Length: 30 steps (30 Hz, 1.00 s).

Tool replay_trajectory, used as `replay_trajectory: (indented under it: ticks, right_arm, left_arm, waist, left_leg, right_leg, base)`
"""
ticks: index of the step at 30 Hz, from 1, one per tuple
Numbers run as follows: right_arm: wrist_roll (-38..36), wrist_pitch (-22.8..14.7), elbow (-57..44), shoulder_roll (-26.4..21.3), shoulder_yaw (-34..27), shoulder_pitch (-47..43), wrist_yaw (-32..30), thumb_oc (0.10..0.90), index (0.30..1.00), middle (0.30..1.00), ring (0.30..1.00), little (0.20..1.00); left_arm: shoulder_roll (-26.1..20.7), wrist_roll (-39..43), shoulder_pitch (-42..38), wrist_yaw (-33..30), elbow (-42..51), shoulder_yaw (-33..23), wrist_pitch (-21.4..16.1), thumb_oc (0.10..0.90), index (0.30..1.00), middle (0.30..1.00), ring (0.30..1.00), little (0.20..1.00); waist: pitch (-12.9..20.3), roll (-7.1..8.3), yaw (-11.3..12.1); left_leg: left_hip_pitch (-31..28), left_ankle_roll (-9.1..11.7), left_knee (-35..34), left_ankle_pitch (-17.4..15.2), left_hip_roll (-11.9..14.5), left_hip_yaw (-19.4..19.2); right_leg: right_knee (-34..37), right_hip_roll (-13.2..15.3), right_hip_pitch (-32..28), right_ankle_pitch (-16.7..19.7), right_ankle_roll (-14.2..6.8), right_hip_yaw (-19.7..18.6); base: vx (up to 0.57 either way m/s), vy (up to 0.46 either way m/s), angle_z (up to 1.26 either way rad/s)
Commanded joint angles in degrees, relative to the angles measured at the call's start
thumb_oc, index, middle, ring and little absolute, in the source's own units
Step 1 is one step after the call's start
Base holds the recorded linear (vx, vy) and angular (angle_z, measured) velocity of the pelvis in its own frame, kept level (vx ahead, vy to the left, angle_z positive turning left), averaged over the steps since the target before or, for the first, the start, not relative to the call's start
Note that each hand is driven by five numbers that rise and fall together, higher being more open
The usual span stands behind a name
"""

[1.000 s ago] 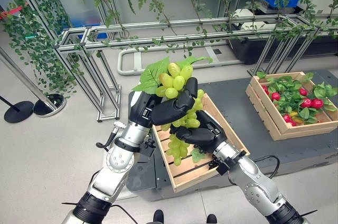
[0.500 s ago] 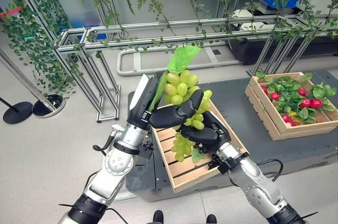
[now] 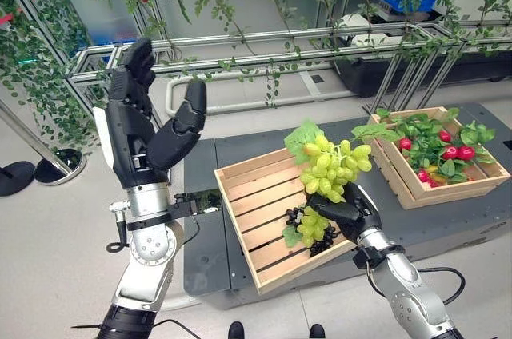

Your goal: Pick up the fruits from the basket on one side to the basket on the other side

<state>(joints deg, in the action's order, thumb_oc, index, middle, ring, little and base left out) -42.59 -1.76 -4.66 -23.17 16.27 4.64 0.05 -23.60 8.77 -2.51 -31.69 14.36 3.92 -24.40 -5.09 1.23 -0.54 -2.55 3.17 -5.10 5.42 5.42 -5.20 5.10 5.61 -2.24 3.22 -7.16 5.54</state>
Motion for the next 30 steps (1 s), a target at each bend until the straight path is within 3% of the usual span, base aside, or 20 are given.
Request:
replay_trajectory:
  ticks: [1,4,9,10,12,15,16,17,21,24,27,30]
  right_arm:
    - [-0.1,-7.2,-6.0,1.3,-3.1,-8.4,3.8,0.400,0.300,0.300,0.300,0.300]
    - [-2.3,-5.5,-6.5,0.5,-1.9,-10.5,5.3,0.400,0.300,0.300,0.300,0.300]
    - [-6.0,-7.8,-4.9,1.8,-1.4,-11.0,6.8,0.400,0.300,0.300,0.300,0.300]
    - [-7.2,-8.7,-4.6,2.8,-1.5,-10.5,6.6,0.400,0.300,0.300,0.300,0.300]
    - [-6.8,-9.9,-4.9,3.8,-1.9,-9.4,7.3,0.400,0.300,0.300,0.300,0.300]
    - [-8.7,-11.1,-5.7,4.8,-2.7,-8.9,8.5,0.400,0.300,0.300,0.300,0.300]
    - [-10.7,-12.2,-5.1,4.8,-3.3,-9.8,9.6,0.400,0.300,0.300,0.300,0.300]
    - [-10.7,-12.2,-5.1,4.8,-3.3,-9.9,9.6,0.400,0.300,0.300,0.300,0.300]
    - [-11.8,-14.7,-5.2,4.3,-2.9,-11.8,12.1,0.400,0.300,0.300,0.300,0.300]
    - [-12.1,-16.3,-4.6,4.6,-2.2,-12.2,14.3,0.400,0.300,0.300,0.300,0.300]
    - [-11.5,-17.5,-4.3,5.0,-1.5,-11.9,15.5,0.400,0.300,0.300,0.300,0.300]
    - [-10.1,-18.6,-4.9,5.5,-1.1,-10.3,15.7,0.400,0.300,0.300,0.300,0.300]
  left_arm:
    - [-1.1,-2.9,-4.3,-2.3,-0.7,-2.2,-5.4,0.800,0.900,0.900,0.900,0.900]
    - [-1.3,-2.0,-4.1,0.6,-0.8,-2.4,-5.2,0.800,0.900,0.900,0.900,0.900]
    - [-1.9,4.1,-5.4,9.7,-3.2,-0.1,-5.2,0.800,0.900,0.900,0.900,0.900]
    - [-1.5,8.1,-5.7,13.2,-4.2,1.2,-4.7,0.800,0.900,0.900,0.900,0.900]
    - [-1.1,9.5,-5.7,15.5,-4.5,2.3,-5.5,0.800,0.900,0.900,0.900,0.900]
    - [-0.9,10.7,-6.2,18.8,-3.6,3.6,-4.8,0.800,0.900,0.900,0.900,0.900]
    - [-1.1,11.9,-6.7,19.6,-3.6,4.0,-4.3,0.800,0.900,0.900,0.900,0.900]
    - [-1.1,11.9,-6.8,19.6,-3.6,3.9,-4.3,0.800,0.900,0.900,0.900,0.900]
    - [-1.8,13.5,-7.4,19.4,-4.0,4.9,-3.2,0.800,0.900,0.900,0.900,0.900]
    - [-2.0,14.5,-6.6,20.0,-3.7,4.7,-2.0,0.800,0.900,0.900,0.900,0.900]
    - [-2.3,14.8,-5.6,21.0,-3.6,4.2,-1.5,0.800,0.900,0.900,0.900,0.900]
    - [-2.6,14.5,-5.1,21.4,-3.4,4.2,-0.8,0.800,0.900,0.900,0.900,0.900]
  waist:
    - [3.2,0.80,0.9]
    - [2.8,1.40,2.0]
    - [1.1,0.93,1.1]
    - [0.4,0.78,0.6]
    - [-0.4,0.80,0.2]
    - [-0.9,0.86,0.2]
    - [-1.0,0.48,0.4]
    - [-1.0,0.61,0.5]
    - [-1.4,-1.48,1.1]
    - [-1.7,-1.95,2.7]
    - [-1.4,-1.26,3.9]
    - [-0.3,0.21,4.9]
  left_leg:
    - [-2.5,0.3,0.9,-5.4,0.1,5.7]
    - [-1.3,-0.1,4.8,-7.7,-2.2,10.1]
    - [-1.7,-2.1,5.7,-10.3,-5.3,8.2]
    - [-1.4,-3.0,6.4,-11.2,-6.8,8.4]
    - [-1.3,-3.9,7.5,-12.4,-8.3,8.5]
    - [-1.0,-4.3,8.3,-13.4,-9.7,7.0]
    - [-1.1,-4.7,8.0,-13.3,-9.8,6.5]
    - [-0.8,-4.7,8.0,-13.1,-9.9,6.4]
    - [-0.3,-6.1,6.6,-11.0,-8.7,3.4]
    - [1.3,-7.7,7.3,-10.3,-8.5,1.6]
    - [3.0,-7.9,8.9,-10.3,-8.6,1.0]
    - [5.1,-7.7,9.3,-9.7,-8.8,0.5]
  right_leg:
    - [-0.1,0.3,0.7,0.3,0.4,-5.1]
    - [-0.1,1.5,1.2,1.1,-0.3,-8.3]
    - [-0.6,4.4,2.0,2.7,-2.8,-10.0]
    - [-1.7,5.7,4.0,4.2,-4.0,-11.3]
    - [-2.4,7.2,6.1,6.8,-4.4,-12.5]
    - [-0.2,9.2,7.9,10.0,-4.7,-10.1]
    - [-1.8,8.7,7.8,9.0,-4.4,-7.9]
    - [-2.0,8.8,8.2,9.2,-4.4,-8.0]
    - [-16.7,6.4,9.2,2.6,-2.3,-2.7]
    - [-28.9,6.6,8.5,-1.6,-0.6,1.4]
    - [-31.3,6.5,5.5,-4.3,-0.4,2.4]
    - [-26.4,6.7,0.5,-4.4,-0.8,3.6]
  base:
    - [-0.02,0.160,-0.41]
    - [-0.07,0.289,-0.74]
    - [-0.12,0.387,-0.60]
    - [-0.17,0.457,-0.25]
    - [-0.13,0.324,-0.23]
    - [-0.16,0.279,-0.31]
    - [-0.19,0.234,-0.56]
    - [-0.22,0.185,-0.69]
    - [-0.18,0.100,-0.54]
    - [-0.20,-0.002,-0.61]
    - [-0.14,-0.138,-0.48]
    - [-0.13,-0.266,-0.20]
